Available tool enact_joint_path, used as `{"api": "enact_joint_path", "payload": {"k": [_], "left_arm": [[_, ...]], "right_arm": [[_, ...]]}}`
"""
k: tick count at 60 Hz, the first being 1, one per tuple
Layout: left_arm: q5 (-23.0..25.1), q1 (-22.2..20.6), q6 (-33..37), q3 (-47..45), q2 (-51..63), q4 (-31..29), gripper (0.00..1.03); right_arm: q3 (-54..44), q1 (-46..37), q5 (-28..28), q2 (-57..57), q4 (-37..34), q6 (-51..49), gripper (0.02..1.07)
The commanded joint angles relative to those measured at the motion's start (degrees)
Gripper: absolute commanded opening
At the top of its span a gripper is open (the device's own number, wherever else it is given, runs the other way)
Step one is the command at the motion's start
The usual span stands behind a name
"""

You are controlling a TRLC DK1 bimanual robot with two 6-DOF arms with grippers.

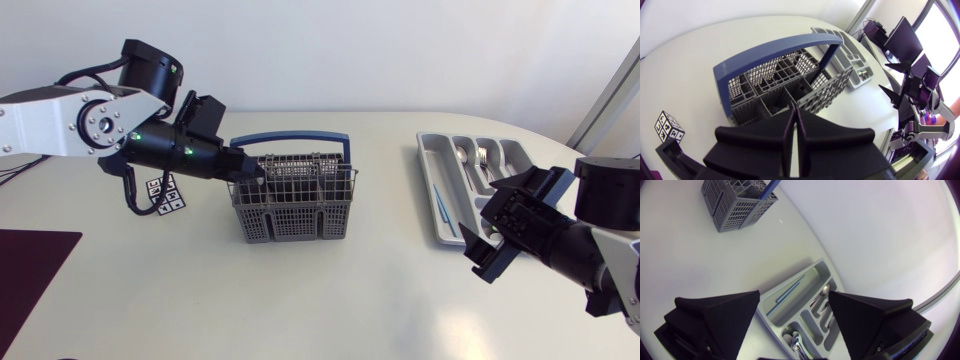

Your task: Transfer all utensils from the basket to the drawer tray.

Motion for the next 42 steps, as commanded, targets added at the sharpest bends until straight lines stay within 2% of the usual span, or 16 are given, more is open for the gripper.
{"api": "enact_joint_path", "payload": {"k": [1,42], "left_arm": [[-0.4,0.3,1.5,-1.7,-1.3,0.9,0.03],[-0.4,0.4,0.9,0.2,-4.8,0.9,0.03]], "right_arm": [[-1.2,0.5,0.8,-0.6,-0.9,1.2,1.01],[-1.7,1.4,1.3,-1.3,-1.5,1.4,1.01]]}}
